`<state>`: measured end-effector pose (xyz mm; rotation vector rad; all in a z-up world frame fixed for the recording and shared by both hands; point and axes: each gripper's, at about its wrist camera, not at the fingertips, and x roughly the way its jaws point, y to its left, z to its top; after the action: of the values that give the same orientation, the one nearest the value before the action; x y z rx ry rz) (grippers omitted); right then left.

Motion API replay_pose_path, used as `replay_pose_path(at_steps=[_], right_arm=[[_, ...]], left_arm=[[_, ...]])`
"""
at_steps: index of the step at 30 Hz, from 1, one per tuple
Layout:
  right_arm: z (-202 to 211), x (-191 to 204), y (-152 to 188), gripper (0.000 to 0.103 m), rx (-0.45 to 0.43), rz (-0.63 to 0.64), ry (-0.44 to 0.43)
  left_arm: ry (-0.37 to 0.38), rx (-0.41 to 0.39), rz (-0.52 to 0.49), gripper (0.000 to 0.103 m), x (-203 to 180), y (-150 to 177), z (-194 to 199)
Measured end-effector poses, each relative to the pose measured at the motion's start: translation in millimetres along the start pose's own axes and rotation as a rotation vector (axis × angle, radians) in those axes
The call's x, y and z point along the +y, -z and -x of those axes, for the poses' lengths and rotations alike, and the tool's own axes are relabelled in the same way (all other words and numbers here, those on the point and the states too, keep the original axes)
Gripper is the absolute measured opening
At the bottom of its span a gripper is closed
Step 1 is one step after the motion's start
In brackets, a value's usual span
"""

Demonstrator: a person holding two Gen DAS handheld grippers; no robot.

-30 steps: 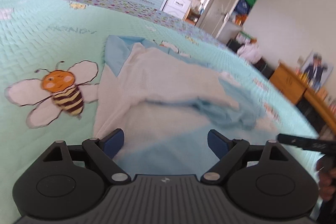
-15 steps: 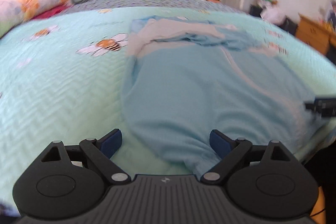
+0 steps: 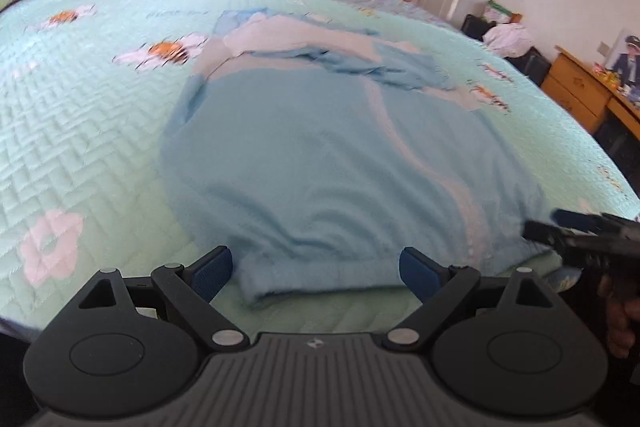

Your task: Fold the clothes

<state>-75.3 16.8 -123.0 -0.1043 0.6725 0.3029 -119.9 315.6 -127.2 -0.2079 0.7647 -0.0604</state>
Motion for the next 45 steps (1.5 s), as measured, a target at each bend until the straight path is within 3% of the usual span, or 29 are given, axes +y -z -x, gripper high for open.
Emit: replay_pose_path(at_steps=[3, 7, 16, 18, 28, 31, 32, 33, 34, 35, 36, 38, 45], right_arm=[[8.0, -18.3, 6.5, 0.078, -0.001, -0.066, -0.02], [21.1, -36.9, 8.7, 0.079, -0.068, -0.2, -0.047], [2.2, -94.1, 28.0, 0.079, 0.032, -0.658, -0.396], [-4.7, -98.5, 29.8, 0.079, 0.039, -0.723, -0.446], [-22.4, -114.0, 42.7, 0.078, 0.078, -0.975, -0.622], [-21.7, -114.9, 44.1, 0.076, 0.085, -0.994, -0.637], [-22.6, -115.0, 45.2, 0.073, 0.095, -1.0, -0.641], [-24.0, -114.9, 46.7, 0.065, 0.108, -1.008, -0.645], [-25.5, -114.9, 48.2, 0.059, 0.121, -1.016, -0.649], [-27.0, -114.8, 49.7, 0.045, 0.134, -1.023, -0.653], [-29.0, -114.3, 51.0, 0.032, 0.15, -1.029, -0.651], [-31.7, -113.3, 52.2, 0.02, 0.164, -1.039, -0.649], [-35.1, -110.5, 54.8, 0.02, 0.168, -1.062, -0.653]], left_arm=[[-0.011, -0.004, 0.046, 0.093, 6.3, -0.3, 4.4], [0.006, -0.012, 0.095, 0.093, 8.2, -4.8, 11.0], [0.084, 0.042, 0.31, 0.096, 24.9, -5.2, 8.8], [0.116, 0.052, 0.362, 0.101, 26.0, -6.1, 5.2], [0.291, 0.086, 0.684, 0.098, 51.9, -6.1, -8.5], [0.298, 0.081, 0.746, 0.082, 59.4, -0.2, -6.2], [0.302, 0.081, 0.757, 0.068, 61.3, 2.1, -5.1], [0.308, 0.083, 0.77, 0.047, 63.3, 4.8, -4.3], [0.316, 0.092, 0.79, 0.035, 65.5, 8.7, -5.2], [0.326, 0.102, 0.803, 0.018, 66.2, 12.3, -7.1], [0.335, 0.111, 0.817, 0.015, 66.8, 15.9, -9.0], [0.344, 0.115, 0.821, 0.01, 66.0, 19.9, -10.8], [0.333, 0.121, 0.786, 0.011, 64.3, 17.1, -12.0]])
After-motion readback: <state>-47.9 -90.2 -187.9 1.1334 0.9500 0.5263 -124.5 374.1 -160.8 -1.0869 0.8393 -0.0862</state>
